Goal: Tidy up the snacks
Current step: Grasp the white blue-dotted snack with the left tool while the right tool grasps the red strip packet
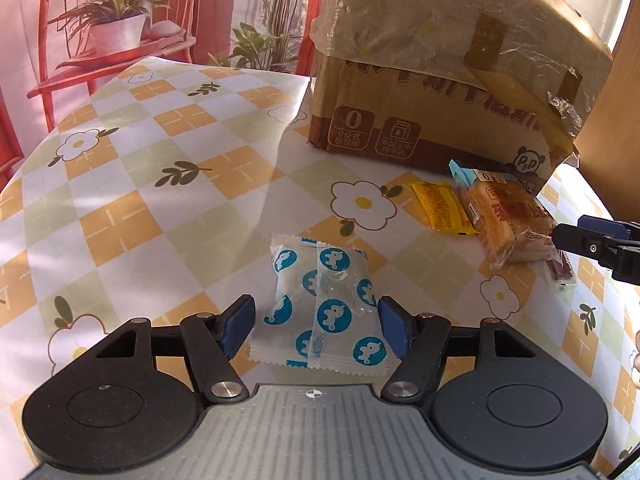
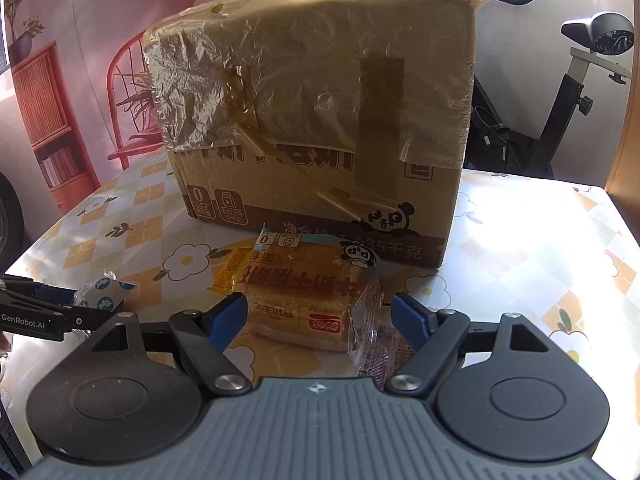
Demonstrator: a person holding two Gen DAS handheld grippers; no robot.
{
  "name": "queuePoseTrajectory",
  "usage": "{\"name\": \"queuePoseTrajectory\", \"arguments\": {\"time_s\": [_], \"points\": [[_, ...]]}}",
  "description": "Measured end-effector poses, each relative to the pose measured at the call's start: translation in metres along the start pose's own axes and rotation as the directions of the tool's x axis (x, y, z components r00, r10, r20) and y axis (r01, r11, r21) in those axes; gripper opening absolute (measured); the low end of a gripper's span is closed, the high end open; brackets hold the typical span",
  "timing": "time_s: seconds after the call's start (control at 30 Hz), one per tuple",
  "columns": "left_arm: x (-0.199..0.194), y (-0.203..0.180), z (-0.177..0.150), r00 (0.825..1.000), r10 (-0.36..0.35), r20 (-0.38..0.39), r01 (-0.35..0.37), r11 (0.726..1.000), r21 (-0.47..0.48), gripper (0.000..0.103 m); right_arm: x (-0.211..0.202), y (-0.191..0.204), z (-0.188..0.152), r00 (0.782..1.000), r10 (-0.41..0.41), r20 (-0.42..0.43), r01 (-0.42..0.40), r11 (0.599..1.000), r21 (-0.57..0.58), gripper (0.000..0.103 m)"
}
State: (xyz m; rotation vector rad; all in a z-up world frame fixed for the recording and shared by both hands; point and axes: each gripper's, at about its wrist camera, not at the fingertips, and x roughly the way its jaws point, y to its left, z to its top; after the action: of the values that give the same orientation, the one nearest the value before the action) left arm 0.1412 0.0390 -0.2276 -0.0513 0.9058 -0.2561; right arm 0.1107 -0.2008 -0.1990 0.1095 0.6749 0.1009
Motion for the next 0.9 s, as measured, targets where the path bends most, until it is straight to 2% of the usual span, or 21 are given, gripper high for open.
{"name": "queuePoseTrajectory", "arguments": {"time_s": [0.17,0.3,0.4,0.53,0.8,0.87,0.9], "points": [[0.001,0.002,0.001,1.000,-0.018,0.023,0.018,1.000,0.000,0.058,0.000,-0.002,-0.005,1.000,-0.007,-0.001,0.007,1.000,-0.002,0.081],[0.006,0.000,0.006,0.999,-0.019,0.027,0.019,1.000,0.007,0.057,-0.001,-0.009,-0.013,0.998,-0.056,-0.008,0.056,0.998,-0.013,0.081],[0.010,-0.003,0.010,0.999,-0.018,0.028,0.018,1.000,0.004,0.057,0.000,-0.020,-0.018,0.993,-0.110,-0.029,0.110,0.994,-0.007,0.077],[0.013,-0.005,0.013,0.999,-0.014,0.032,0.014,1.000,0.009,0.057,0.000,-0.030,-0.024,0.987,-0.144,-0.066,0.143,0.990,-0.017,0.075],[0.015,-0.004,0.013,0.999,-0.009,0.037,0.009,1.000,0.024,0.057,0.019,-0.027,-0.026,0.984,-0.152,-0.096,0.146,0.987,-0.067,0.072],[0.015,-0.004,0.013,0.999,-0.008,0.039,0.007,1.000,0.027,0.057,0.025,-0.029,-0.025,0.986,-0.141,-0.091,0.137,0.989,-0.049,0.063],[0.015,-0.004,0.013,0.999,-0.006,0.040,0.005,1.000,0.028,0.057,0.026,-0.029,-0.024,0.986,-0.141,-0.085,0.138,0.990,-0.044,0.063]]}}
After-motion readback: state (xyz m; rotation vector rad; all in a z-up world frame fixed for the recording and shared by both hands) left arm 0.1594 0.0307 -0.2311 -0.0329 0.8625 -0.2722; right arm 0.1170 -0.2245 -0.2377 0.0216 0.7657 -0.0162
